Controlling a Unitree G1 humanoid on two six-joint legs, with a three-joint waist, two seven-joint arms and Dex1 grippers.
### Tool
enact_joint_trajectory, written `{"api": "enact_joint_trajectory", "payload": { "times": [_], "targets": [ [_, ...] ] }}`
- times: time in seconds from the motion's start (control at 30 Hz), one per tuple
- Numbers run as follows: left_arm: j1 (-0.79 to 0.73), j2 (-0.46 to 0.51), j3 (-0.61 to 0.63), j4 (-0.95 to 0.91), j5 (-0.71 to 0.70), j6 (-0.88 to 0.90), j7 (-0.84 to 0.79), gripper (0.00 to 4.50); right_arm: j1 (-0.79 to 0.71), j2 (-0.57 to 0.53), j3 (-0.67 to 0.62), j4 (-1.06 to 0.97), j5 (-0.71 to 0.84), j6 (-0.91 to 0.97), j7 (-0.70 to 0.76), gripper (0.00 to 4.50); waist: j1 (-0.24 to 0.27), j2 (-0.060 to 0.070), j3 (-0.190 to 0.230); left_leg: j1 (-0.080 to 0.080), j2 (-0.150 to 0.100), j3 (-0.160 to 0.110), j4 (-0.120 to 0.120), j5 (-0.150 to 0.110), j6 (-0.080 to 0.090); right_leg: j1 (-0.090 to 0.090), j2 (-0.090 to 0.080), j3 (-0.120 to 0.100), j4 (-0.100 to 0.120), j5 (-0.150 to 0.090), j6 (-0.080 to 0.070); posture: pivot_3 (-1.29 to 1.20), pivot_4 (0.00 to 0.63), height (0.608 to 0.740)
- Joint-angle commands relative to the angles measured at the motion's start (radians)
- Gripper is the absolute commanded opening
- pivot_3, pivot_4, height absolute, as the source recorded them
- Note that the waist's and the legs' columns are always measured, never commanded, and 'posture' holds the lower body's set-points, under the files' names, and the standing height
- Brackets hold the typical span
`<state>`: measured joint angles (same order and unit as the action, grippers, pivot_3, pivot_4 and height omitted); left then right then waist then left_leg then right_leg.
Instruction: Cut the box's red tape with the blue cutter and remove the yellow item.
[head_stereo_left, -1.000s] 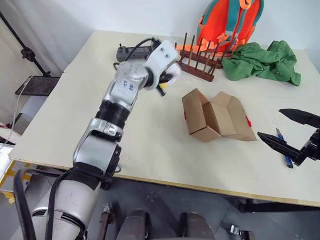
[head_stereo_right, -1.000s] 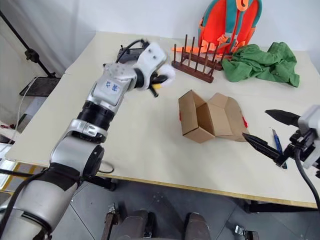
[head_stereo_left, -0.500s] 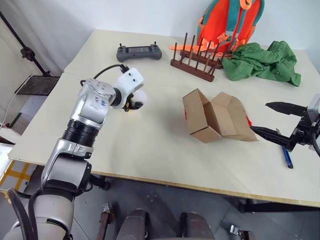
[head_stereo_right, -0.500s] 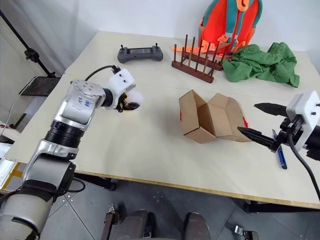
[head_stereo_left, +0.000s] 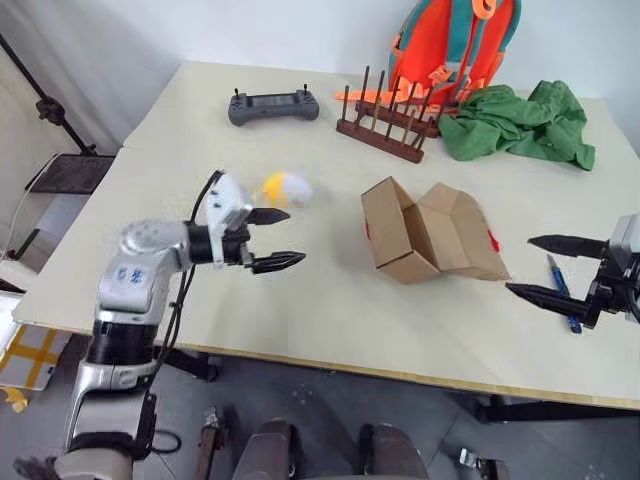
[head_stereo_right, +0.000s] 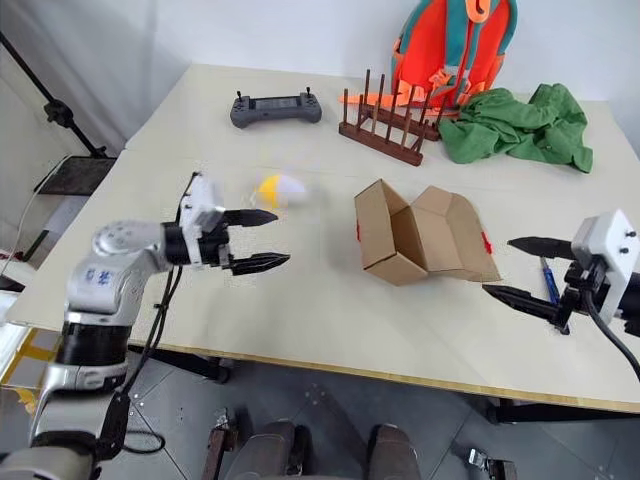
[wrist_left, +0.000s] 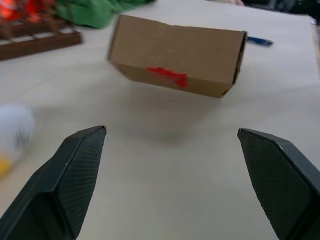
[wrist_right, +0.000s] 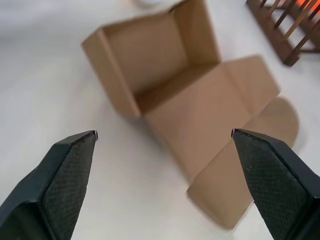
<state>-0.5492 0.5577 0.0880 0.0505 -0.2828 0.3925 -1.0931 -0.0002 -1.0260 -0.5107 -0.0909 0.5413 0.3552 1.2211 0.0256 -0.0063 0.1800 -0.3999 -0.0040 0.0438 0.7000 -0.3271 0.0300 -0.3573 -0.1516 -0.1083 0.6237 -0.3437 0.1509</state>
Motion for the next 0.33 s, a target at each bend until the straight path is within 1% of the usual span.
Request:
{"api": "enact_joint_trajectory", "payload": {
  "times": [0.03,0.17,0.2,0.27,0.33],
  "targets": [
    [0.076,0.053,0.012,0.024,0.003,-0.109,-0.044,4.48,0.053,-0.021,-0.027,0.066,-0.062,-0.094,0.045,4.5,0.001,0.0,0.0,0.001,0.0,0.0,0.0,0.0,0.0,0.0,0.0,0.0,0.0,0.0,0.0,0.0,0.15,0.74],
    [0.165,0.094,0.02,0.1,0.002,-0.224,-0.094,4.48,0.142,0.004,-0.006,0.138,-0.127,-0.215,0.089,4.5,0.001,0.0,0.0,0.0,-0.001,0.0,-0.001,0.0,0.0,0.0,-0.001,0.0,-0.001,0.0,0.0,0.0,0.15,0.74],
    [0.174,0.101,0.016,0.114,0.009,-0.229,-0.092,4.48,0.153,0.013,-0.012,0.167,-0.134,-0.237,0.085,4.5,0.001,0.0,0.0,0.001,0.0,0.0,-0.001,0.0,0.0,0.0,0.0,0.0,-0.001,0.0,0.0,0.0,0.15,0.74],
    [0.173,0.111,0.008,0.152,0.026,-0.262,-0.086,4.48,0.143,0.049,-0.026,0.193,-0.122,-0.248,0.047,4.5,-0.001,0.0,0.0,0.001,0.0,0.001,-0.001,0.0,0.0,0.0,0.0,0.0,-0.001,0.0,0.0,0.0,0.15,0.74],
    [0.173,0.122,0.006,0.176,0.026,-0.278,-0.091,4.48,0.152,0.081,-0.03,0.169,-0.122,-0.253,0.009,4.5,-0.002,0.0,0.0,0.002,0.0,0.001,-0.001,0.0,0.0,0.001,0.0,0.001,-0.001,0.0,0.0,0.0,0.15,0.74]
  ]
}}
